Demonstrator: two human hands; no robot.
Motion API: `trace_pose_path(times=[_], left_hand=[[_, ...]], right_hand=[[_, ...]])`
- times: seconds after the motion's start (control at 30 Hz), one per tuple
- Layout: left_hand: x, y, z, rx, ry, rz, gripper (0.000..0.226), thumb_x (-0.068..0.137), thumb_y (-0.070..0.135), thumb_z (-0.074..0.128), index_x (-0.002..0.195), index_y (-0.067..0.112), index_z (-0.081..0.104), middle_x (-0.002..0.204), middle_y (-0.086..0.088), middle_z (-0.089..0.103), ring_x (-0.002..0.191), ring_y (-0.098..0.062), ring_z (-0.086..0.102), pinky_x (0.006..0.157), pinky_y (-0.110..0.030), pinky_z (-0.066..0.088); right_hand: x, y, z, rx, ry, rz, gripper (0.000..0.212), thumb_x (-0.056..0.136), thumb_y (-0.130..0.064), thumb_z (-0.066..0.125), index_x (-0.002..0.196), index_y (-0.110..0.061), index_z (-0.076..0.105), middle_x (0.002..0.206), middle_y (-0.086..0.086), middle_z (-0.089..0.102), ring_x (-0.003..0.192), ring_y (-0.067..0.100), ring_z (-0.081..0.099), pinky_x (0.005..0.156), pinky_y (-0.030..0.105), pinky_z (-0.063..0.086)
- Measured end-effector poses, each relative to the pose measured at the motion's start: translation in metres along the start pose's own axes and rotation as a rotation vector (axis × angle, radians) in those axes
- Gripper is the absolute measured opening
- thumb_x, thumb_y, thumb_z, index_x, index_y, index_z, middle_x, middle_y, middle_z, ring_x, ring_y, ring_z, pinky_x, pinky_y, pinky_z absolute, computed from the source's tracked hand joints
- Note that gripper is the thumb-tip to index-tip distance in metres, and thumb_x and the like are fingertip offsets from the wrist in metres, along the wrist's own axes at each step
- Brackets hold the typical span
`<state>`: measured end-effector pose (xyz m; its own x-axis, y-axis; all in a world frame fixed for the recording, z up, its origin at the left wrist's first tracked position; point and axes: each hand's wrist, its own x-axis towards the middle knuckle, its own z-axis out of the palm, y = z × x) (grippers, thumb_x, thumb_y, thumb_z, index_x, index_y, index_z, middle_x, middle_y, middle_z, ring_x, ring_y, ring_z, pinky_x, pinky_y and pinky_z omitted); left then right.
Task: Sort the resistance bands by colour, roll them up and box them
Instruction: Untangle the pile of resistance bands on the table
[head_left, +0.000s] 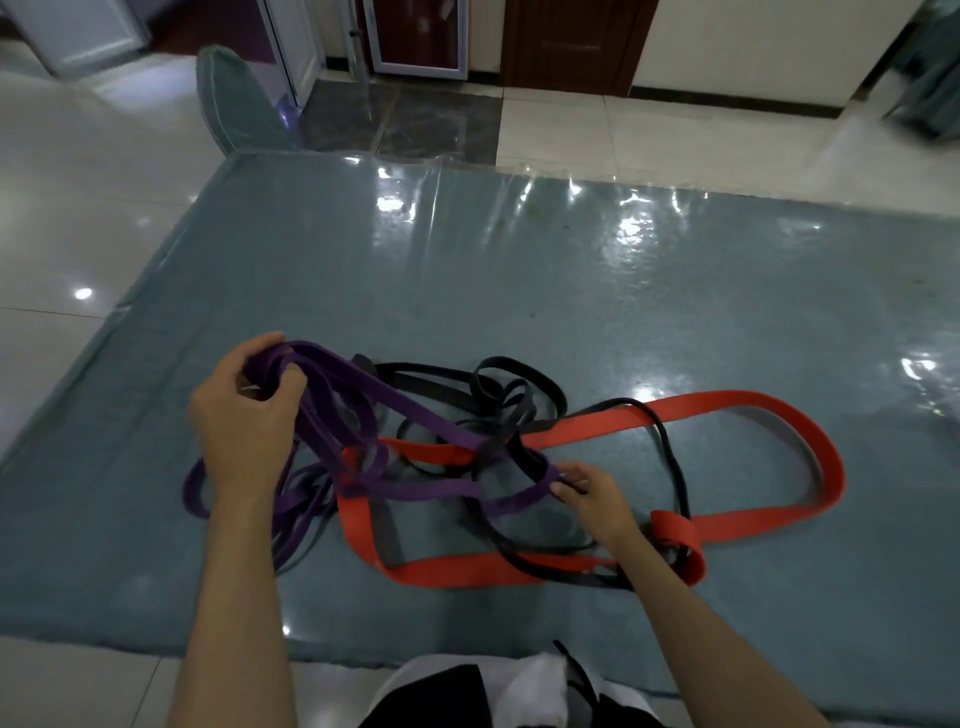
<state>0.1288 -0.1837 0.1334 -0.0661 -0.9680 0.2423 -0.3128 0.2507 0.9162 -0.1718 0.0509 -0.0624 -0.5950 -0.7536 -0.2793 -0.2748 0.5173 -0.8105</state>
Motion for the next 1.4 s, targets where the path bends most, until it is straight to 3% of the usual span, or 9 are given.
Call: trace_pose_path(times=[0.27,0.4,0.57,0.77,0.93,1.1,1.2,1.3,1.4], left_hand=[[0.002,0.013,-0.003,-0.085,0.122,0.003,0.035,0.093,0.016,0.070,0.127,0.025,0.071,0.114,0.001,0.074,0.099,-0.014,0.073,0.088,-0.035,0.062],[0.003,0.012,-0.002,-0.056,0.091,0.005,0.036,0.091,0.015,0.072,0.125,0.027,0.072,0.112,0.000,0.075,0.097,-0.013,0.072,0.088,-0.041,0.063],[-0.002,0.014,0.002,-0.048,0.030,0.017,0.035,0.092,0.012,0.072,0.126,0.022,0.072,0.112,-0.002,0.074,0.095,-0.015,0.073,0.086,-0.040,0.063],[-0.004,0.016,0.001,-0.016,0.007,0.027,0.036,0.094,0.014,0.072,0.129,0.024,0.070,0.115,0.000,0.073,0.098,-0.016,0.073,0.085,-0.041,0.064],[-0.007,0.014,0.004,-0.022,0.004,0.024,0.036,0.093,0.012,0.072,0.127,0.023,0.071,0.115,0.000,0.074,0.097,-0.018,0.073,0.085,-0.045,0.064],[-0.010,0.018,0.013,-0.013,-0.032,0.041,0.036,0.093,0.011,0.073,0.126,0.025,0.071,0.113,0.003,0.074,0.095,-0.016,0.073,0.084,-0.043,0.064],[-0.010,0.018,0.016,0.011,-0.049,0.093,0.036,0.092,0.011,0.074,0.125,0.025,0.072,0.115,0.004,0.073,0.096,-0.015,0.072,0.084,-0.045,0.063],[-0.011,0.018,0.016,0.020,-0.081,0.105,0.035,0.093,0.011,0.073,0.124,0.026,0.072,0.116,0.006,0.072,0.098,-0.013,0.072,0.086,-0.044,0.063],[-0.014,0.019,0.015,0.026,-0.117,0.113,0.035,0.092,0.009,0.074,0.124,0.024,0.072,0.113,0.007,0.072,0.097,-0.011,0.071,0.086,-0.040,0.063]], right_hand=[[0.003,-0.002,-0.029,0.013,0.190,-0.049,0.025,0.092,-0.005,0.074,0.105,-0.026,0.074,0.088,0.000,0.070,0.082,0.015,0.068,0.075,0.026,0.056],[0.003,-0.003,-0.017,-0.105,-0.072,-0.021,0.035,0.091,-0.009,0.075,0.123,-0.021,0.070,0.118,-0.004,0.067,0.107,0.013,0.064,0.092,0.026,0.052],[0.000,-0.003,0.017,-0.287,-0.281,0.064,0.047,0.091,-0.014,0.075,0.136,-0.021,0.063,0.115,-0.001,0.071,0.113,0.018,0.067,0.100,0.030,0.052],[-0.001,0.006,0.019,-0.453,-0.091,0.116,0.017,0.097,-0.016,0.062,0.105,-0.019,0.077,0.104,0.003,0.077,0.100,0.026,0.071,0.085,0.037,0.056],[0.001,0.003,-0.003,-0.279,0.036,0.224,0.010,0.093,-0.009,0.065,0.098,-0.012,0.073,0.097,0.008,0.077,0.088,0.028,0.073,0.080,0.038,0.062],[0.003,-0.035,0.003,-0.345,-0.015,-0.022,0.021,0.093,-0.014,0.068,0.114,-0.016,0.070,0.113,0.002,0.069,0.105,0.020,0.065,0.090,0.030,0.052],[0.007,-0.069,0.020,-0.277,-0.002,-0.206,0.019,0.097,-0.015,0.062,0.113,-0.023,0.069,0.102,-0.002,0.068,0.090,0.015,0.065,0.083,0.035,0.057],[0.007,-0.092,0.046,-0.437,-0.231,-0.186,0.038,0.101,-0.029,0.058,0.140,-0.031,0.056,0.111,0.008,0.070,0.099,0.026,0.068,0.087,0.043,0.057],[0.004,-0.098,0.071,-0.615,-0.285,-0.006,0.060,0.101,-0.044,0.056,0.156,-0.034,0.036,0.138,0.019,0.049,0.120,0.040,0.058,0.100,0.045,0.050]])
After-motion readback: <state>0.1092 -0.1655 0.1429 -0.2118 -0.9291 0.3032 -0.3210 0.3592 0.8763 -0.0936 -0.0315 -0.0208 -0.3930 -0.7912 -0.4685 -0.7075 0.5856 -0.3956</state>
